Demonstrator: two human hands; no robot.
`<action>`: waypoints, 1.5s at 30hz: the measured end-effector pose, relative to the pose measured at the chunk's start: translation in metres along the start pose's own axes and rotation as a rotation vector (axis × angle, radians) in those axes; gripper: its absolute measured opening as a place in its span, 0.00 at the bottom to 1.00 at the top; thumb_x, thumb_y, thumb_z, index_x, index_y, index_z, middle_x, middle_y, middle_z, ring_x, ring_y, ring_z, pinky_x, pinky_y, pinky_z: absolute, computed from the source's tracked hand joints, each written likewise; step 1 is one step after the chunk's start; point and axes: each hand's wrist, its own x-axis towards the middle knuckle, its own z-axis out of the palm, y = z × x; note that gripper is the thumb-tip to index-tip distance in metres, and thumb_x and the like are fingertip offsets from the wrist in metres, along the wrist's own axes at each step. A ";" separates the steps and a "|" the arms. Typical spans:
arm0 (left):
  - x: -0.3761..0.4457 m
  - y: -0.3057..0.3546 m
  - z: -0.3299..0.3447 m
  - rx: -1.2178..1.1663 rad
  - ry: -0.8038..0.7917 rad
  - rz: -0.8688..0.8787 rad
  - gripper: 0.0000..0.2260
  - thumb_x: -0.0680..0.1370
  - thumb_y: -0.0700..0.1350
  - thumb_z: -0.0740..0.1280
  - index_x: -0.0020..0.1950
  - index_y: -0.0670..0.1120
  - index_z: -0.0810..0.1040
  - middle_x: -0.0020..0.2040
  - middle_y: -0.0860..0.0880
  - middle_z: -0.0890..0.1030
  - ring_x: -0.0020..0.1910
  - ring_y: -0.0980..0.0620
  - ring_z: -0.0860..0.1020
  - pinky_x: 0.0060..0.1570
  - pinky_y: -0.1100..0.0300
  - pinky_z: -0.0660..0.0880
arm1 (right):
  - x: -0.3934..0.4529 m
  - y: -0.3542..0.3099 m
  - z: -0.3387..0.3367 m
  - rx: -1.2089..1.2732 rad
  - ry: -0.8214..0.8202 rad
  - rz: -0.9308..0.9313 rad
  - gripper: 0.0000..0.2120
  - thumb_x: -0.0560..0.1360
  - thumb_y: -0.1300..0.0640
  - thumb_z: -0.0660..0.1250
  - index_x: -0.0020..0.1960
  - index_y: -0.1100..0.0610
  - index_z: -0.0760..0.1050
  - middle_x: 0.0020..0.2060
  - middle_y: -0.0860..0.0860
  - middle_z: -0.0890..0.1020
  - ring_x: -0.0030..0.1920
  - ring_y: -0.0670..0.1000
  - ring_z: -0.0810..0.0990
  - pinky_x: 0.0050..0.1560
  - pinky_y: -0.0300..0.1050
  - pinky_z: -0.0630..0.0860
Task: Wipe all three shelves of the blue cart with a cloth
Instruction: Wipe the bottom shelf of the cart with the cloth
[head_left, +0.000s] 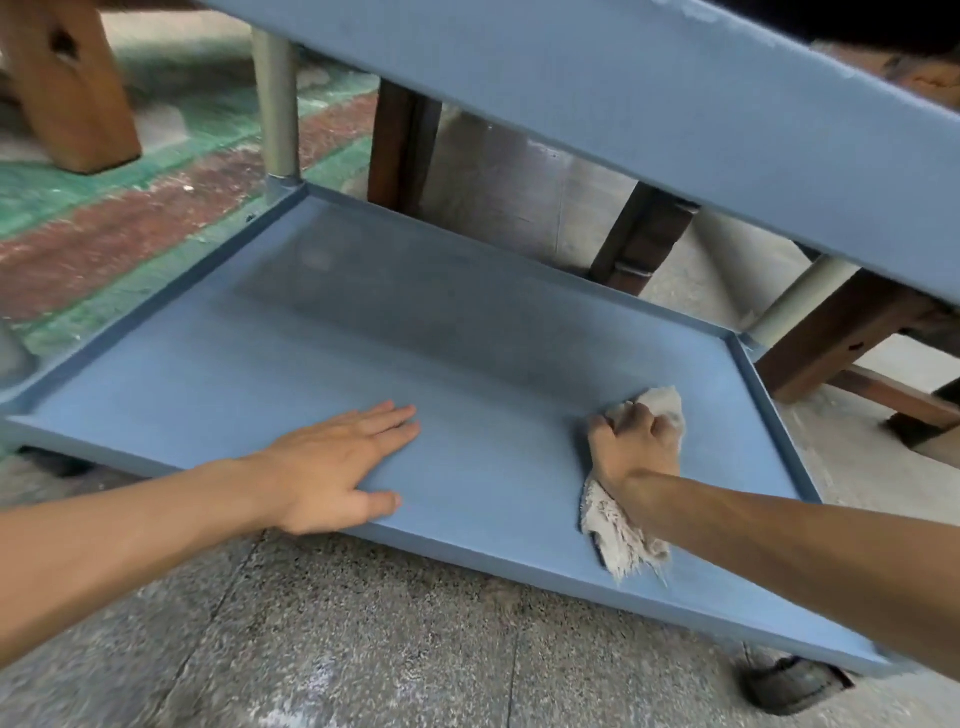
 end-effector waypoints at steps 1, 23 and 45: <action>-0.001 -0.002 0.001 -0.027 0.009 0.004 0.36 0.80 0.60 0.59 0.82 0.52 0.47 0.82 0.56 0.42 0.80 0.59 0.41 0.75 0.65 0.40 | 0.006 -0.011 0.004 -0.001 -0.013 -0.025 0.38 0.72 0.35 0.56 0.76 0.53 0.61 0.76 0.59 0.62 0.74 0.63 0.65 0.70 0.57 0.66; -0.098 -0.068 0.008 0.020 0.316 -0.118 0.52 0.72 0.67 0.64 0.78 0.54 0.29 0.79 0.55 0.30 0.78 0.57 0.32 0.78 0.54 0.40 | -0.111 -0.228 0.094 -0.112 -0.668 -1.429 0.24 0.83 0.58 0.57 0.78 0.58 0.62 0.78 0.56 0.66 0.75 0.58 0.68 0.74 0.52 0.67; -0.149 0.007 -0.016 -0.893 0.430 -0.212 0.19 0.81 0.52 0.65 0.33 0.46 0.72 0.29 0.51 0.66 0.30 0.53 0.64 0.32 0.55 0.61 | -0.197 -0.137 0.003 0.834 -1.685 -0.252 0.21 0.78 0.58 0.68 0.67 0.67 0.71 0.63 0.66 0.76 0.64 0.64 0.75 0.73 0.63 0.66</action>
